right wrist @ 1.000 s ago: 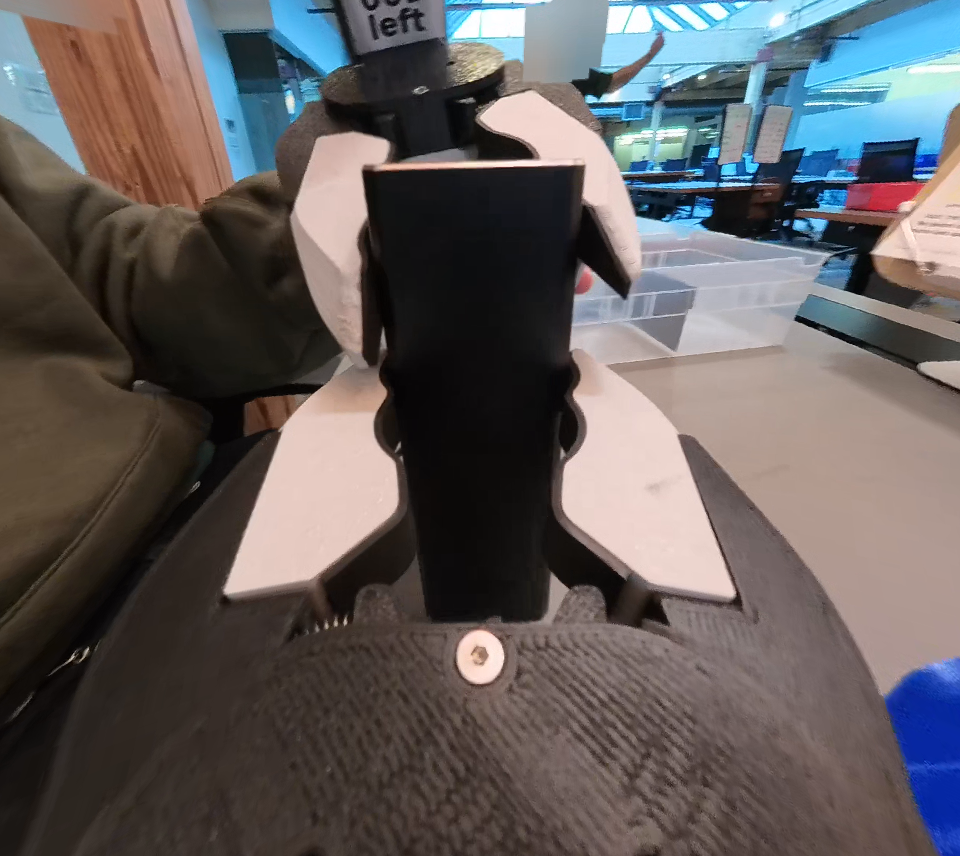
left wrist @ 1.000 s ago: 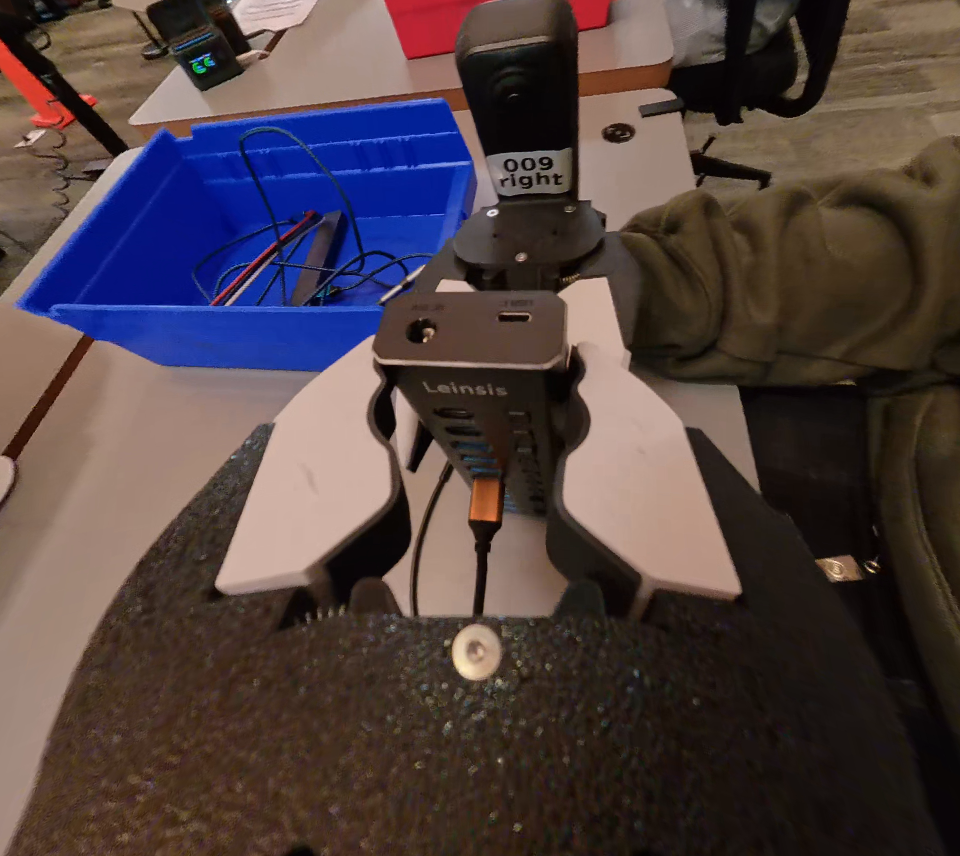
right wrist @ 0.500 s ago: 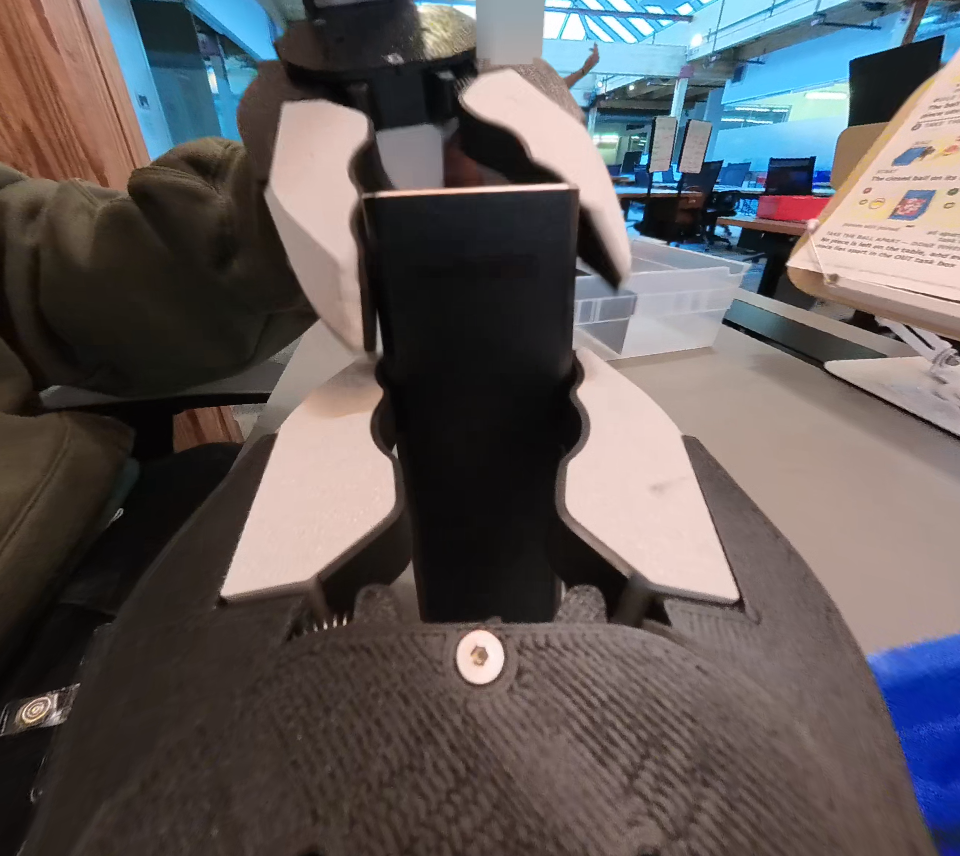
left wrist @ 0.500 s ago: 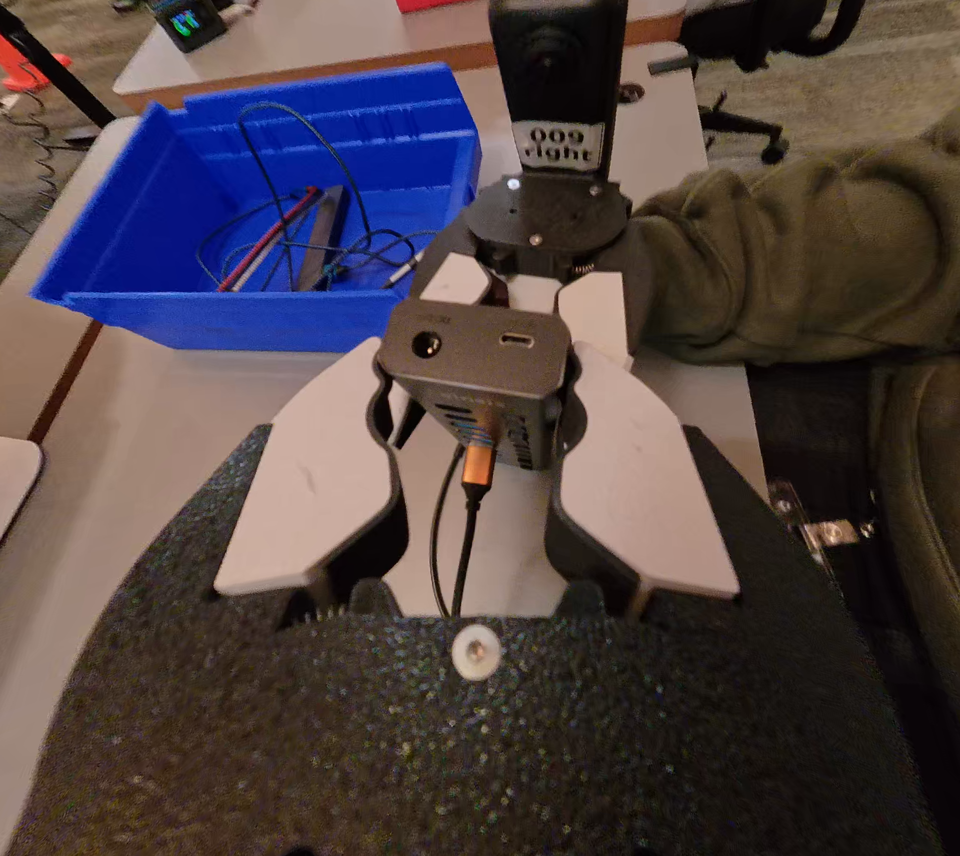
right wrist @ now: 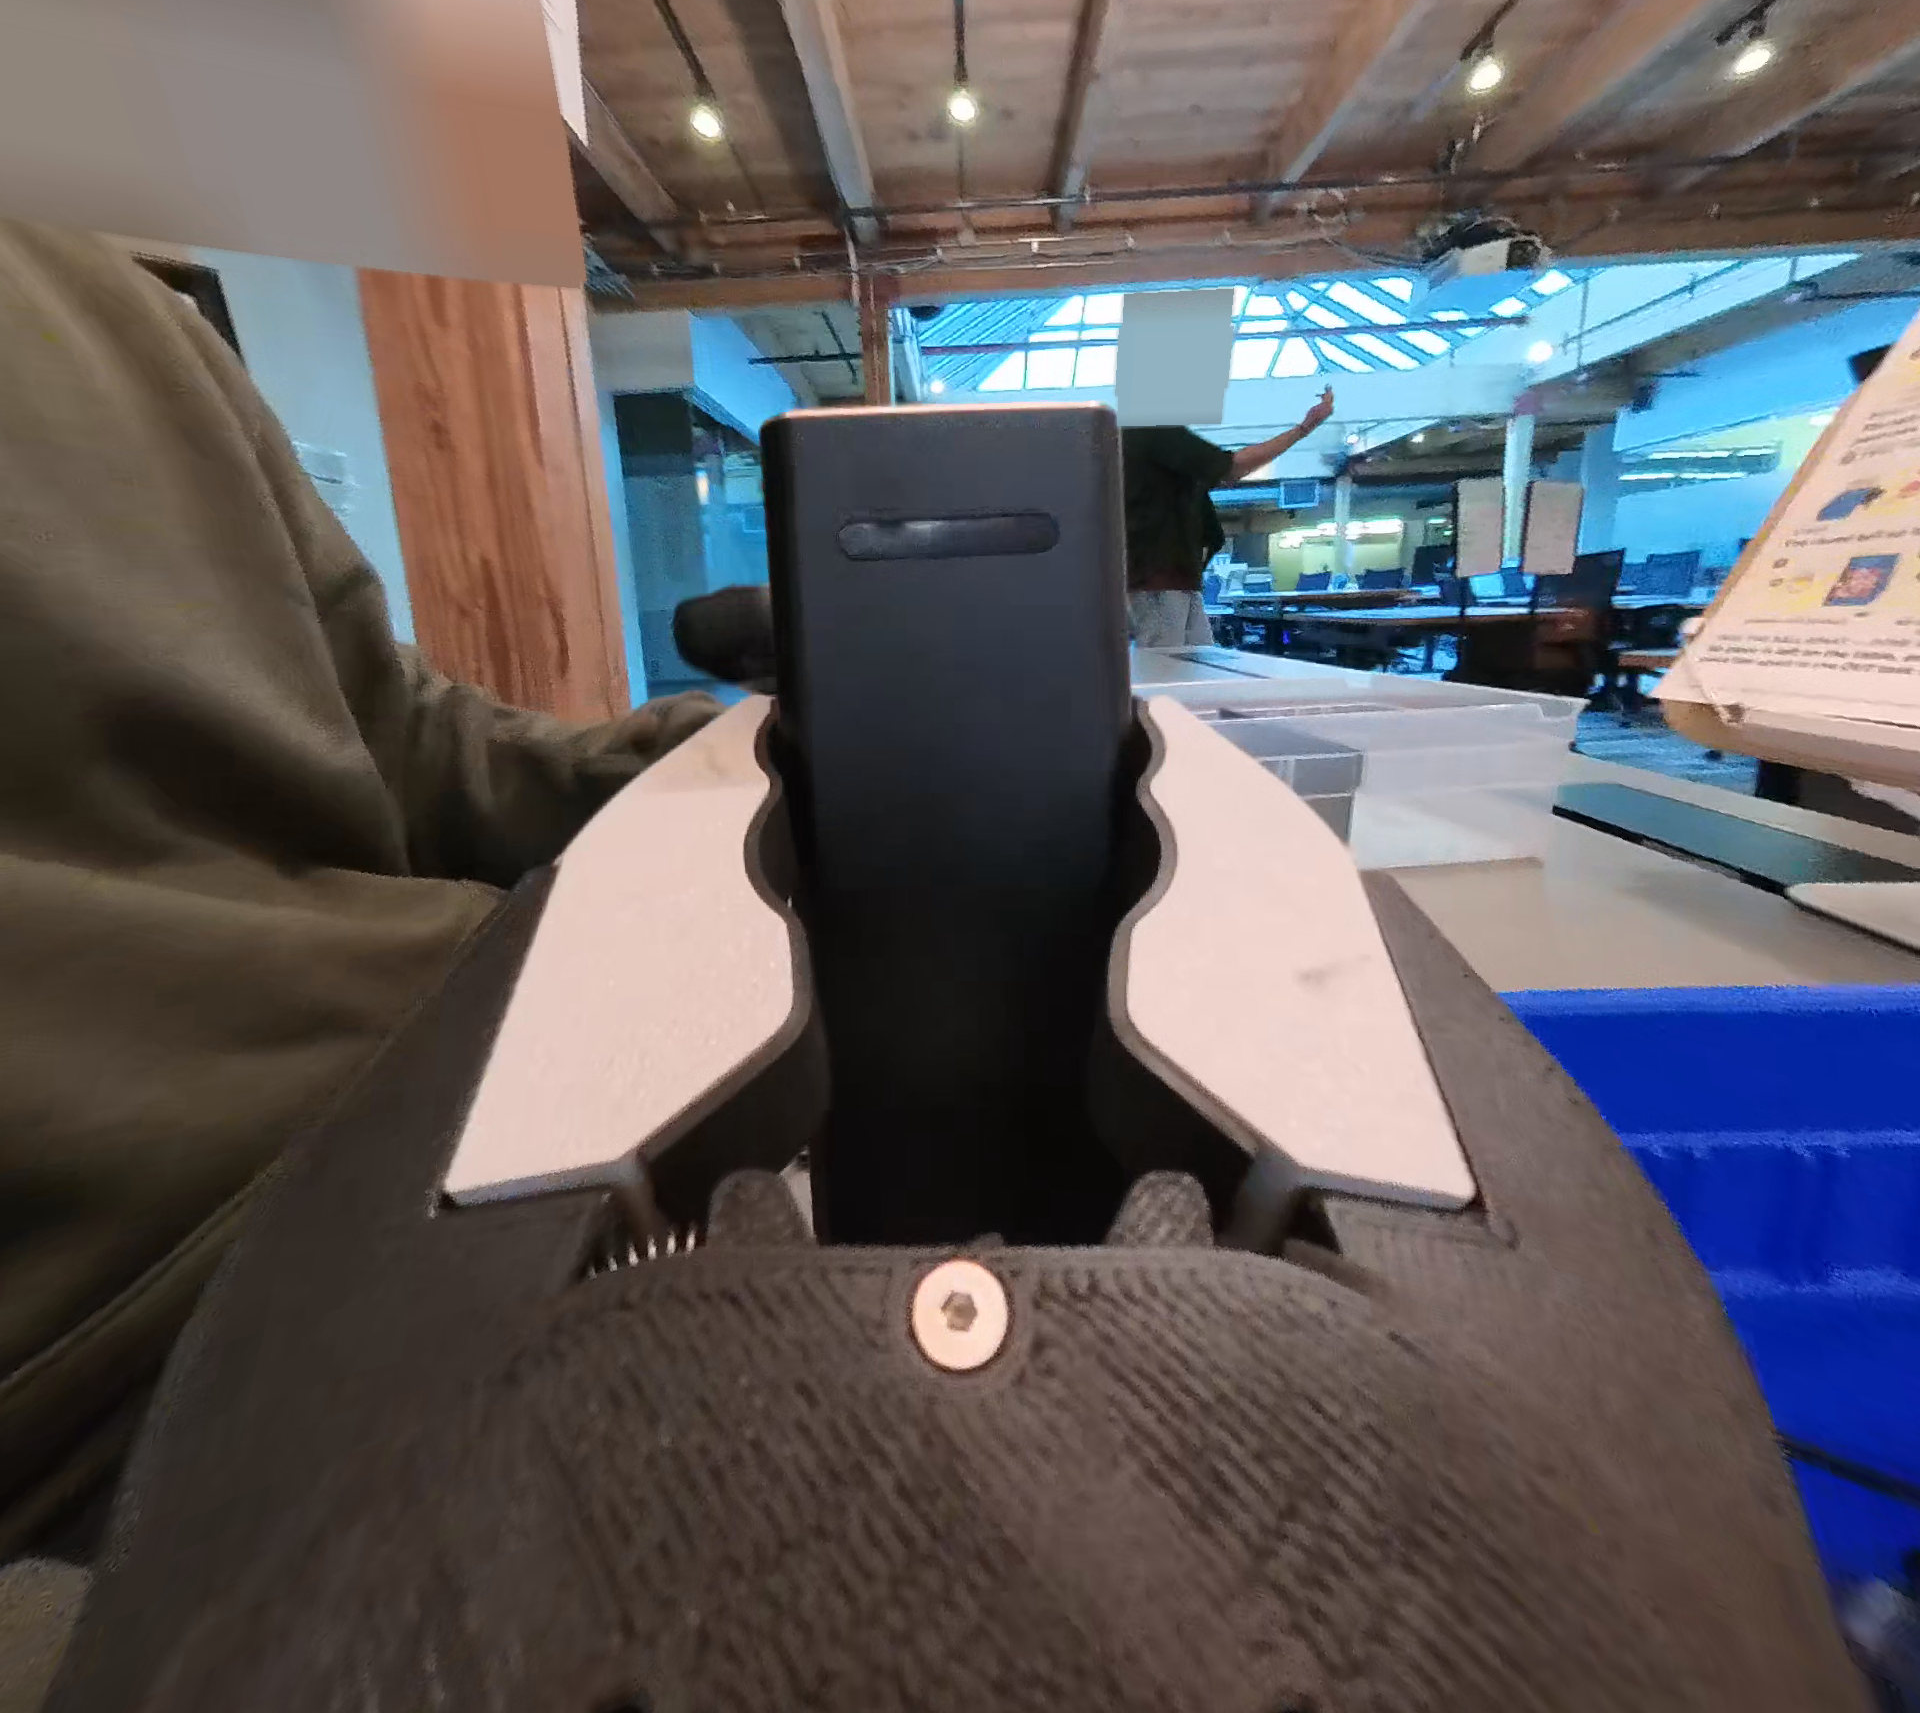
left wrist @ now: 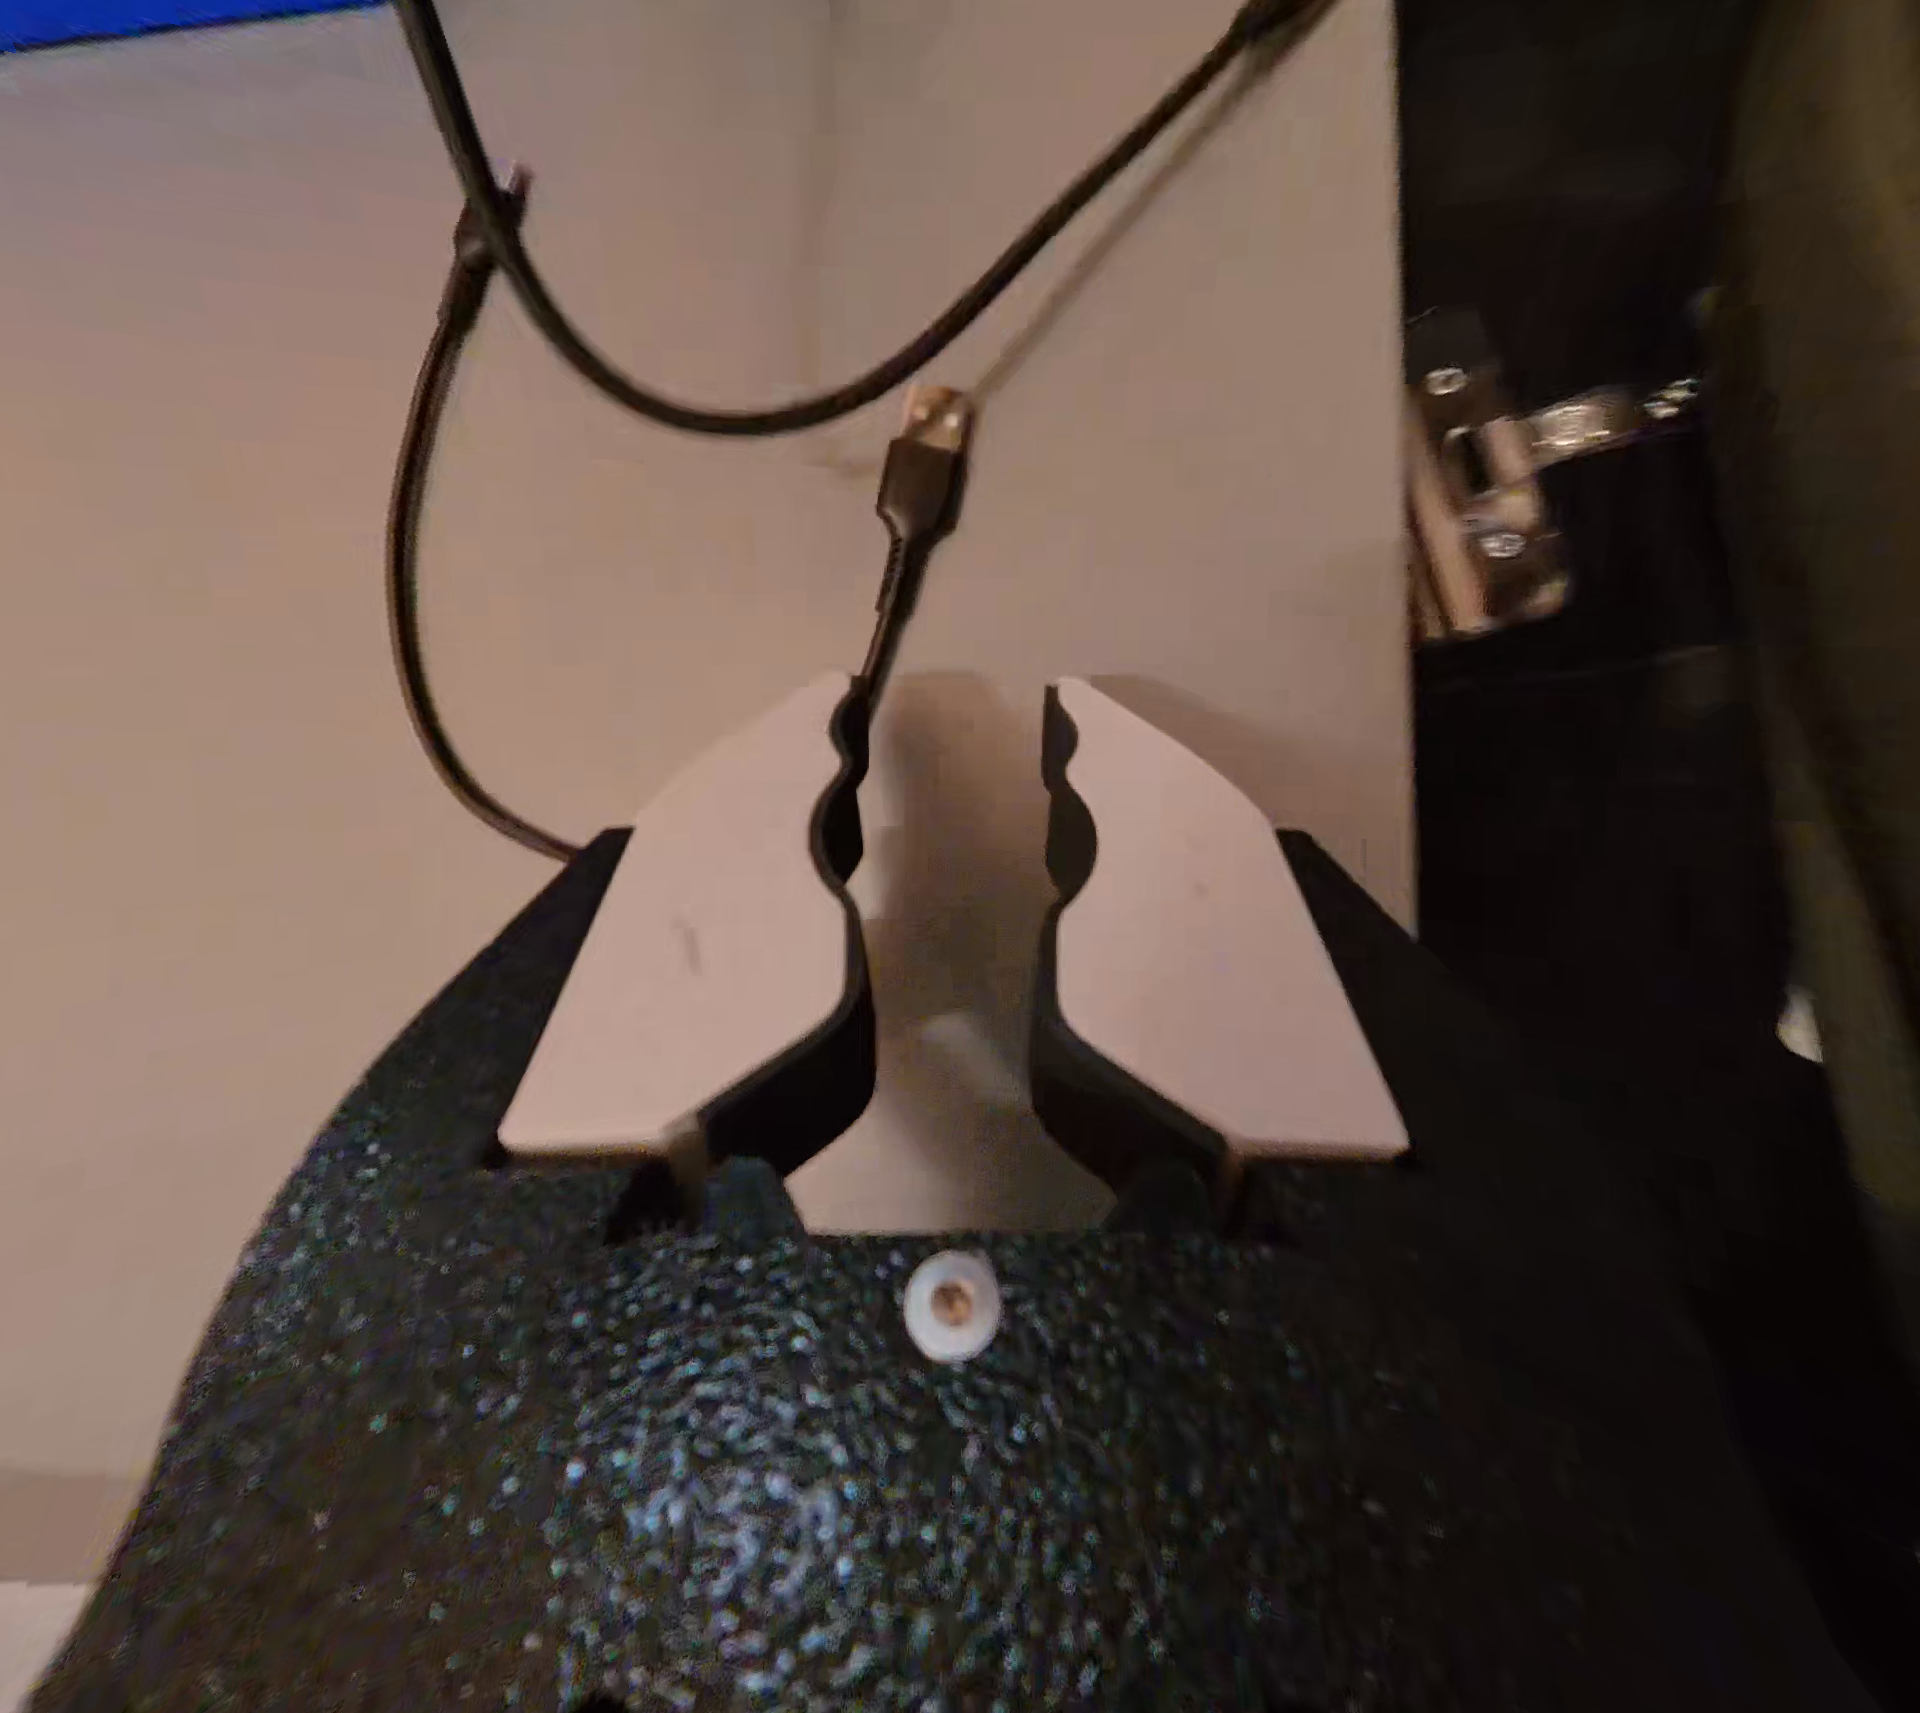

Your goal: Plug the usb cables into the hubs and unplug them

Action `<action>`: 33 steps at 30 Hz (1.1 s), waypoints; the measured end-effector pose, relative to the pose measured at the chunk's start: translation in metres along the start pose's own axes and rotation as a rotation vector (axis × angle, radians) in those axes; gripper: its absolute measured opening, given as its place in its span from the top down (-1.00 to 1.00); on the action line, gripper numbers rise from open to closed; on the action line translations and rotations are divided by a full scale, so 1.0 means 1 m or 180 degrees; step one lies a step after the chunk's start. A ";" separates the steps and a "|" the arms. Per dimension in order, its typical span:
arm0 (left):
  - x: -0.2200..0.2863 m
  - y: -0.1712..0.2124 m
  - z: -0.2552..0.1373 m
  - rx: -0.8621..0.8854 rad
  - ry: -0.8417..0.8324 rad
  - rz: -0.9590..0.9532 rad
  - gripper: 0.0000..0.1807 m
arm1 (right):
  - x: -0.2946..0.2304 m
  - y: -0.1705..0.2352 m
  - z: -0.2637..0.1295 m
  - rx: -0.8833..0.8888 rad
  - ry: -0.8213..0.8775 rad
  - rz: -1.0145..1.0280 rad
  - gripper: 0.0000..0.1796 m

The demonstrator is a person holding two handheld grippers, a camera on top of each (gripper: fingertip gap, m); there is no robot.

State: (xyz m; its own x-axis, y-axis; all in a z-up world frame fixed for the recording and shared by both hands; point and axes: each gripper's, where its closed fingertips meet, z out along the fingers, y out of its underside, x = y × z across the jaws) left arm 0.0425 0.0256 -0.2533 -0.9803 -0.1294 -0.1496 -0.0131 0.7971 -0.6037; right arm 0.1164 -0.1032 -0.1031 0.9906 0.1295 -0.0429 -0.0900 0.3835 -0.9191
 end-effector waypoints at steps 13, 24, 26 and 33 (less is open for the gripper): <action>-0.009 -0.029 0.035 0.0315 0.0191 -0.0222 0.84 | 0.006 0.016 0.001 -0.0214 0.0123 -0.0032 0.31; -0.068 -0.135 -0.070 0.1956 -0.0762 -0.1120 0.40 | 0.005 0.021 0.021 -0.0236 0.0120 -0.0068 0.31; -0.067 -0.171 -0.077 0.2126 -0.0600 -0.0977 0.32 | 0.004 0.029 0.035 -0.0302 0.0062 -0.0062 0.31; -0.085 -0.191 -0.046 0.1598 -0.0577 -0.0685 0.37 | -0.002 0.050 0.064 -0.0589 0.0031 -0.0093 0.32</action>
State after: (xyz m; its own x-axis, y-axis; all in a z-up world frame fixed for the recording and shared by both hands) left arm 0.1190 -0.0885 -0.0898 -0.9158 -0.3921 -0.0875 -0.0698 0.3697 -0.9265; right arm 0.1030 -0.0257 -0.1237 0.9936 0.1114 -0.0181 -0.0416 0.2121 -0.9764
